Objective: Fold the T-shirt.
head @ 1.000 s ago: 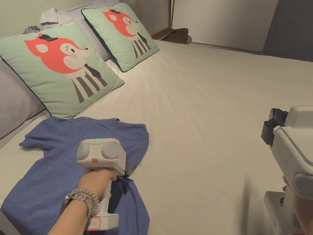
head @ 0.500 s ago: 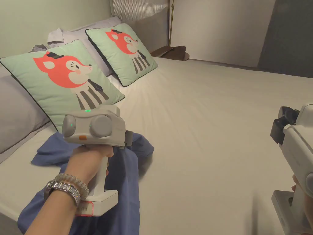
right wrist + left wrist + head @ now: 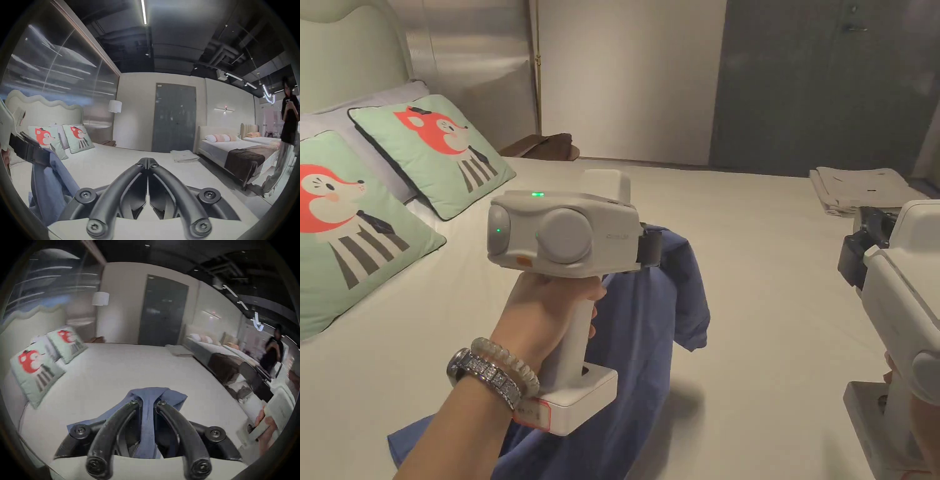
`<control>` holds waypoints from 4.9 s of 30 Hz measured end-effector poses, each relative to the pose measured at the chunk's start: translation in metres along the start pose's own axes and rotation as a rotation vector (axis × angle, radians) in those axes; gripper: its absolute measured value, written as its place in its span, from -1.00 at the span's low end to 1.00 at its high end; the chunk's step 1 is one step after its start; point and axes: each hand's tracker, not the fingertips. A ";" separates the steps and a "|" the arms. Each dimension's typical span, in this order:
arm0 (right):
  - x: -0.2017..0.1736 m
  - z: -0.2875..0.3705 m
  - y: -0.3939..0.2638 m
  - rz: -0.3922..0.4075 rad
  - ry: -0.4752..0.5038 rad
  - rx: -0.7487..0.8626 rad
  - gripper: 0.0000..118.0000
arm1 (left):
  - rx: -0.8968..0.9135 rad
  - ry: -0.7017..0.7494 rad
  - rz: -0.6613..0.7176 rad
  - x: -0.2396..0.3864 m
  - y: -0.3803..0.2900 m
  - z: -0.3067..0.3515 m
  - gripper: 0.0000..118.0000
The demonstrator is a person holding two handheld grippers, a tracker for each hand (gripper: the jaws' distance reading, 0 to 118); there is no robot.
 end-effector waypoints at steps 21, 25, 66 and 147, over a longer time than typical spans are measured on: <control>0.132 0.057 -0.045 0.016 -0.244 -0.111 -1.00 | -0.513 -0.301 -0.052 0.163 -0.170 -0.178 -0.91; 0.132 0.053 -0.056 0.011 -0.235 -0.129 -1.00 | -0.579 -0.270 -0.046 0.169 -0.200 -0.185 -0.91; 0.070 0.042 -0.052 -0.015 -0.090 -0.079 -1.00 | 0.391 0.412 0.028 -0.030 -0.101 0.088 -1.00; 0.083 0.030 0.108 -0.229 0.164 -0.080 -0.84 | 0.407 0.314 0.068 -0.036 0.019 0.127 -0.95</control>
